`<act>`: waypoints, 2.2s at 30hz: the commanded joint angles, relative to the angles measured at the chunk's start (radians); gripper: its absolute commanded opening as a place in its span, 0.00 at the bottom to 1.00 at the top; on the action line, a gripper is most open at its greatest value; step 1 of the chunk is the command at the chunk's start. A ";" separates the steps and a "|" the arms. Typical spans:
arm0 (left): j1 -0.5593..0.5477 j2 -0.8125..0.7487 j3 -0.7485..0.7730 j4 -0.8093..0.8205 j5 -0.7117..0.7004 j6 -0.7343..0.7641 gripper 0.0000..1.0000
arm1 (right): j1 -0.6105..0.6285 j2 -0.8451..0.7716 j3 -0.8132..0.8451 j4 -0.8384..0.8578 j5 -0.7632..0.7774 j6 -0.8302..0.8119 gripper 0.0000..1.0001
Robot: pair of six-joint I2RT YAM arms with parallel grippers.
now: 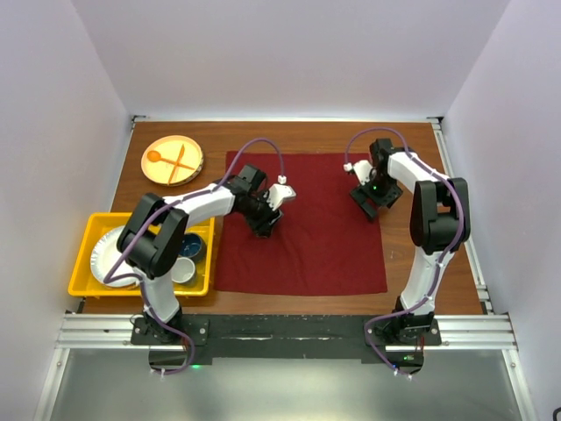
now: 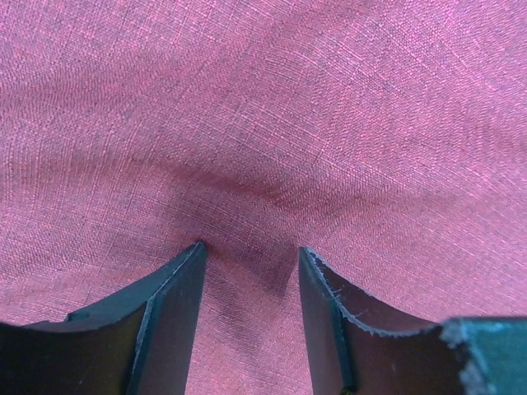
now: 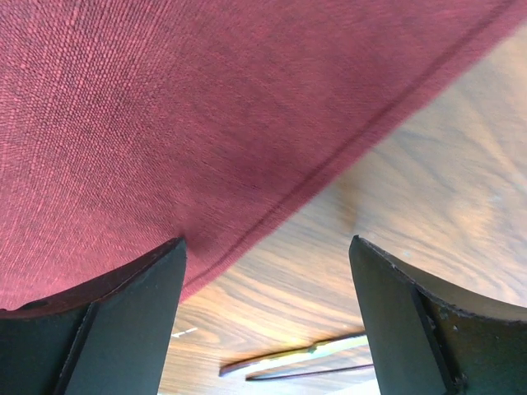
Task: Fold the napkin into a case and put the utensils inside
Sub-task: Flatten out the crumpled napkin at the center of the board, then pick up the flattened napkin from the center of the board.
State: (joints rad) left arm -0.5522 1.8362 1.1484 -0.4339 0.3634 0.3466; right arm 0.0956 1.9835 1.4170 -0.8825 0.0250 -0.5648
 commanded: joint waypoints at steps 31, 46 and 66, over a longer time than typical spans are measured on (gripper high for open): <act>0.207 -0.126 -0.136 -0.081 -0.018 0.077 0.53 | 0.078 0.011 0.013 0.093 -0.042 0.134 0.69; 0.301 -0.127 0.443 0.022 0.108 -0.127 1.00 | 0.026 -0.018 0.565 0.034 -0.357 0.313 0.98; 0.428 0.253 0.747 0.087 0.080 -0.380 1.00 | -0.065 0.307 0.823 0.122 -0.327 0.264 0.98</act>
State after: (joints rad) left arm -0.1596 2.0209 1.8172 -0.2691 0.3637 0.0254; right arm 0.0681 2.2440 2.1872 -0.6228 -0.2386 -0.2749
